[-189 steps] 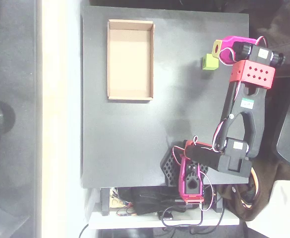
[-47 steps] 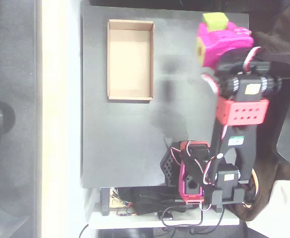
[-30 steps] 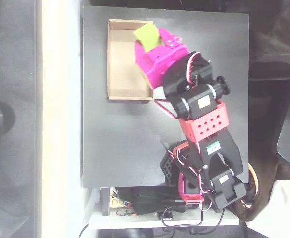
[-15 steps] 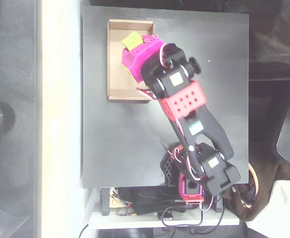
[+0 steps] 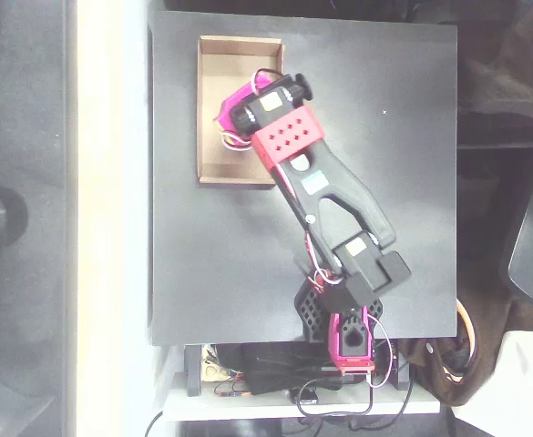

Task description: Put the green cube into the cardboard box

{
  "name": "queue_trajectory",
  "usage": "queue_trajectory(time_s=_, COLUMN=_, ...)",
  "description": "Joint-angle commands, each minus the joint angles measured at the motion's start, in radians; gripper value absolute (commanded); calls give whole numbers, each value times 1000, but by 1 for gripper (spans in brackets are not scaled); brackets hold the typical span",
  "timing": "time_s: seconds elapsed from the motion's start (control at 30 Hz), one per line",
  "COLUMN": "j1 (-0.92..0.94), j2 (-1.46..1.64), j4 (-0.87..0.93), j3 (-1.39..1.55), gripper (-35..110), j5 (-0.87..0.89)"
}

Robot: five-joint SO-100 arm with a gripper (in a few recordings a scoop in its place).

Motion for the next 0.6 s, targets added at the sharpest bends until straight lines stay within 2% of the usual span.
queue_trajectory(time_s=0.0, j1=-23, j2=-15, j4=-6, j3=-31, gripper=15, j5=12)
queue_trajectory(time_s=0.57, j1=-35, j2=-121, j4=-6, j3=-32, gripper=15, j5=12)
